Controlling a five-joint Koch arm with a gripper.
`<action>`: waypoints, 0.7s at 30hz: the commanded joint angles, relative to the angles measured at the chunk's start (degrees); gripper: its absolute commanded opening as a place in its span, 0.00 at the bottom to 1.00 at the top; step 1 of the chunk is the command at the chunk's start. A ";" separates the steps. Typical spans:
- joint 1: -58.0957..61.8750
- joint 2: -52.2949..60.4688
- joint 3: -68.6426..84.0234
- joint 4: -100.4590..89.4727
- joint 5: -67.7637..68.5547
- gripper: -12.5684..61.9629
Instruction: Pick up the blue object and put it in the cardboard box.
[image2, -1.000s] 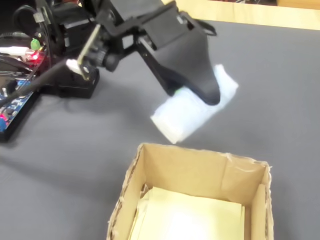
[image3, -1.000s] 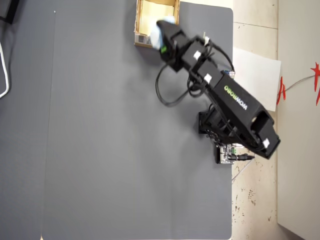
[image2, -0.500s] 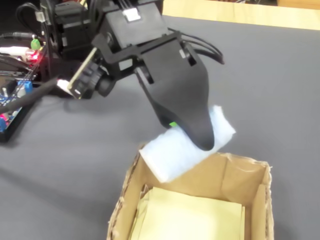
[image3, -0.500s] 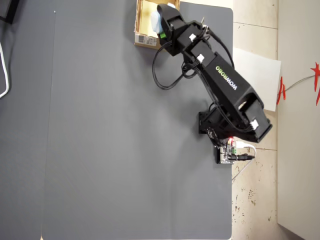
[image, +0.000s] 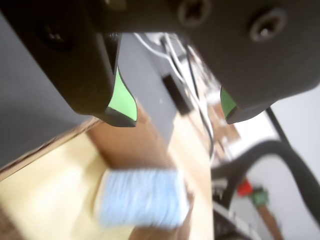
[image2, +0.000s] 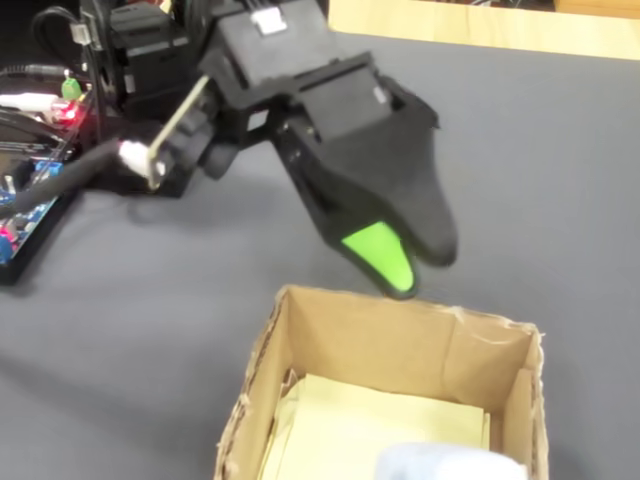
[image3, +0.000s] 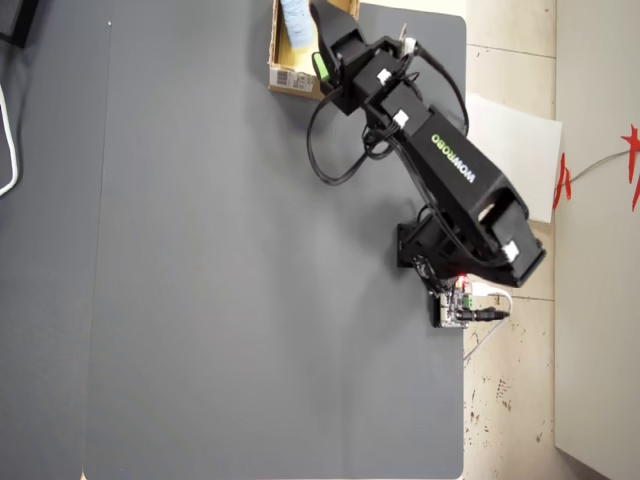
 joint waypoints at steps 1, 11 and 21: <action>-2.11 3.25 -1.49 -2.20 7.38 0.62; -15.64 10.37 4.75 -7.29 17.67 0.62; -29.62 18.54 17.23 -8.79 17.75 0.62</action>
